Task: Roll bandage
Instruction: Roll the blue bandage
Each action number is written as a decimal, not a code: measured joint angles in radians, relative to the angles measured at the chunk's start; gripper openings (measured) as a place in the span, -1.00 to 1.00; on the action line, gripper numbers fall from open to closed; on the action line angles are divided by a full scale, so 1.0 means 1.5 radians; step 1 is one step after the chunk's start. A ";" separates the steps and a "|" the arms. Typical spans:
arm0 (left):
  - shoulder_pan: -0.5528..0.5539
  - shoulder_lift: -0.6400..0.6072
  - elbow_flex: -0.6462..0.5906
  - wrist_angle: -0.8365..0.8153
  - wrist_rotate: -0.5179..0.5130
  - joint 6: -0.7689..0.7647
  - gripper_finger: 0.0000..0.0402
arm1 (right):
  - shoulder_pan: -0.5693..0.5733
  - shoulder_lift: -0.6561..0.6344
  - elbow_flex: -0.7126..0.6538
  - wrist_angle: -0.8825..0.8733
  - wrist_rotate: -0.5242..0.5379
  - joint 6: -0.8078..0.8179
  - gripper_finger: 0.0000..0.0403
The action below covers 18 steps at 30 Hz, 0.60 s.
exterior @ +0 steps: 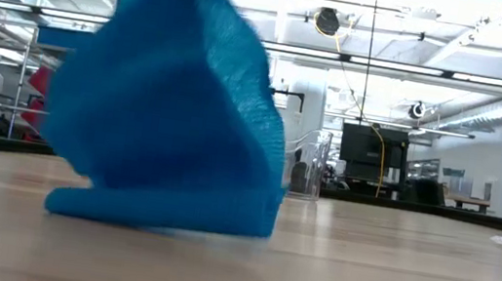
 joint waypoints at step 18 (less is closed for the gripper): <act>0.173 -0.094 -0.193 0.204 0.213 -0.117 -1.00 | -0.114 -0.163 -0.480 0.762 -0.285 -0.117 -0.48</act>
